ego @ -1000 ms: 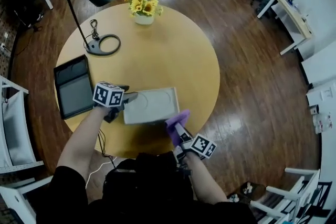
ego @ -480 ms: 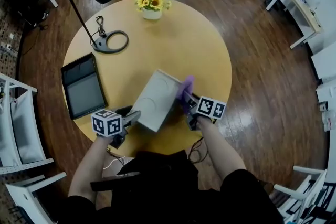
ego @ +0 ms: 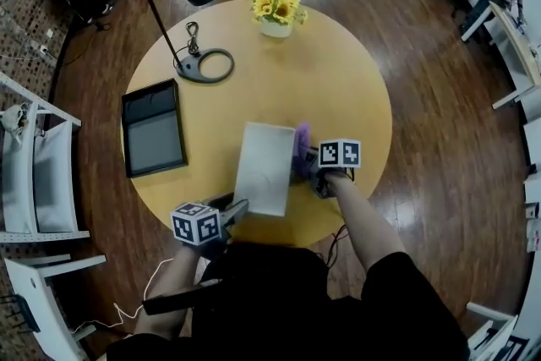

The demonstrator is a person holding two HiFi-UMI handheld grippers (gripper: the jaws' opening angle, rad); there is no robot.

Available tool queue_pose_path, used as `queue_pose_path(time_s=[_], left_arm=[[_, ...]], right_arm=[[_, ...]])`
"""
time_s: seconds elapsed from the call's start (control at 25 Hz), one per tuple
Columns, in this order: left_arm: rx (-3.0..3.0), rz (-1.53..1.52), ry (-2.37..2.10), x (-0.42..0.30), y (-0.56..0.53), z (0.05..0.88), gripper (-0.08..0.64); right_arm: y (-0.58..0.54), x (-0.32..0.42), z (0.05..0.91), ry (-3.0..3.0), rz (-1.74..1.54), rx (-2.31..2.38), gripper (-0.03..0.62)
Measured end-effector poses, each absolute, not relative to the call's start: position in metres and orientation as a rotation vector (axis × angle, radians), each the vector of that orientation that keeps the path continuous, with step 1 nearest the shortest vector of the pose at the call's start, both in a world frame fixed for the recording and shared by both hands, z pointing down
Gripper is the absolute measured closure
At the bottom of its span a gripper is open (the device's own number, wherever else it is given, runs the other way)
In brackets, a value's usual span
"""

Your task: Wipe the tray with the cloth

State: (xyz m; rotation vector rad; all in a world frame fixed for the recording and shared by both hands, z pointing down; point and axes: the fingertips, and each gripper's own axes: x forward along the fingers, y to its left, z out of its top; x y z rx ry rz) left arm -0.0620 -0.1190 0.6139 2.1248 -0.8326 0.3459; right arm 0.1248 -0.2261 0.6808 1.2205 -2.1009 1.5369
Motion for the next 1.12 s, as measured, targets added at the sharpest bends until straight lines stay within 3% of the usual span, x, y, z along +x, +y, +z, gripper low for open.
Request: queue_pose_path(time_s=[0.44,0.68,0.92,1.12], left_arm=[[2.018,0.211,-1.097,-0.076,-0.119,0.618,0.365],[2.005,0.178,-1.124,-0.08,-0.12,0.621,0.376],[2.024,0.174,-1.083,-0.079,-0.12,0.622,0.382],[2.035,0.153,-1.05,-0.08,-0.12,0.622,0.382]], right_arm=[[-0.179,0.101,0.673,-2.164,1.029,0.846,0.504],[-0.176,0.108,0.663,-2.235,1.228,0.95,0.502],[-0.165,0.169,0.645,-2.243,1.33,1.429,0.502],[-0.135,0.135,0.645,-2.298,1.332,1.278,0.502]])
